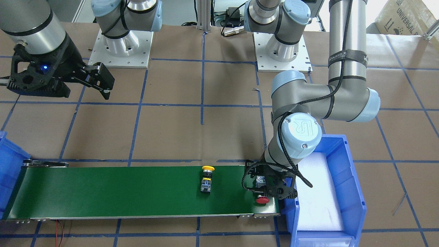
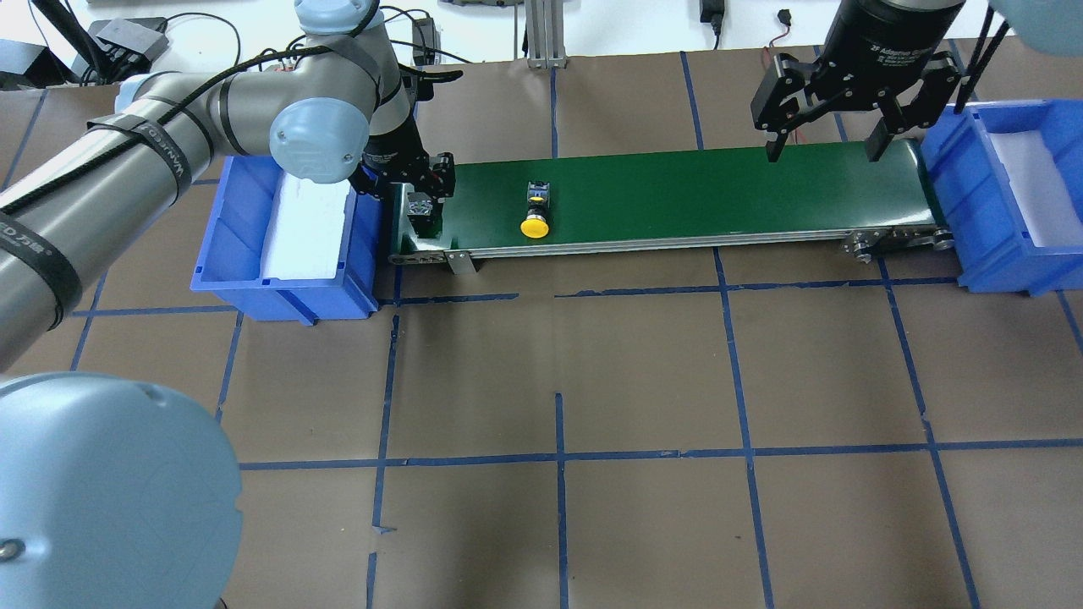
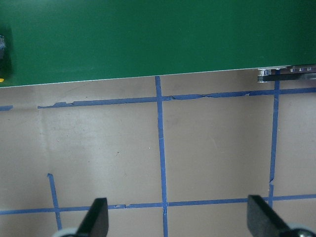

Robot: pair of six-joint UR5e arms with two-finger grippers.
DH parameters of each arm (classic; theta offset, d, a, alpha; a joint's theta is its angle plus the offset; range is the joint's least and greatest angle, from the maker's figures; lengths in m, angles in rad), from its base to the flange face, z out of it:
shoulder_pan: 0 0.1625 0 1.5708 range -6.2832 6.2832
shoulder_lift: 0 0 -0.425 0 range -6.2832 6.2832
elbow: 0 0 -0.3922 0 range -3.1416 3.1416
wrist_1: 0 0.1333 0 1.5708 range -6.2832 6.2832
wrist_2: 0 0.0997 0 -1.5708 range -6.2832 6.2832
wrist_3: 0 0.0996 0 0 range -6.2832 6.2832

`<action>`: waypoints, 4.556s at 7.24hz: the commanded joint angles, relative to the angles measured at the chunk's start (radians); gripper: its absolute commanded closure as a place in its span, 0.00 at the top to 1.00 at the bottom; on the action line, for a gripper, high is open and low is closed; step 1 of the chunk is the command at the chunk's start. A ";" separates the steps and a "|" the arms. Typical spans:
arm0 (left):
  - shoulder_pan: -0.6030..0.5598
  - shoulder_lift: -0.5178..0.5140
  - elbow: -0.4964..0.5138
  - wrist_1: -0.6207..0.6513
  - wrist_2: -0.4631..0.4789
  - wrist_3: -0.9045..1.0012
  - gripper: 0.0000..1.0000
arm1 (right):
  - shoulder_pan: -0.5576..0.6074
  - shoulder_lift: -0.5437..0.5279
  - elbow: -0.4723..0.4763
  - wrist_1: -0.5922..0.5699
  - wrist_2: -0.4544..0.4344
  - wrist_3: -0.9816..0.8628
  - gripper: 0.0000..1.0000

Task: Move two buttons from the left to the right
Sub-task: 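Carry the red button over and set it on the conveyor with left gripper, then open the left gripper and withdraw it above the bin edge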

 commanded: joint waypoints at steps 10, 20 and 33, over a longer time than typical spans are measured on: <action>0.031 0.444 -0.152 -0.172 0.003 0.002 1.00 | -0.032 -0.002 0.003 0.004 0.008 -0.005 1.00; 0.048 0.482 -0.173 -0.183 0.008 0.025 1.00 | -0.035 0.001 0.008 0.004 0.009 -0.013 1.00; 0.042 0.485 -0.181 -0.192 0.009 0.025 1.00 | -0.038 0.006 0.057 -0.064 0.093 -0.010 1.00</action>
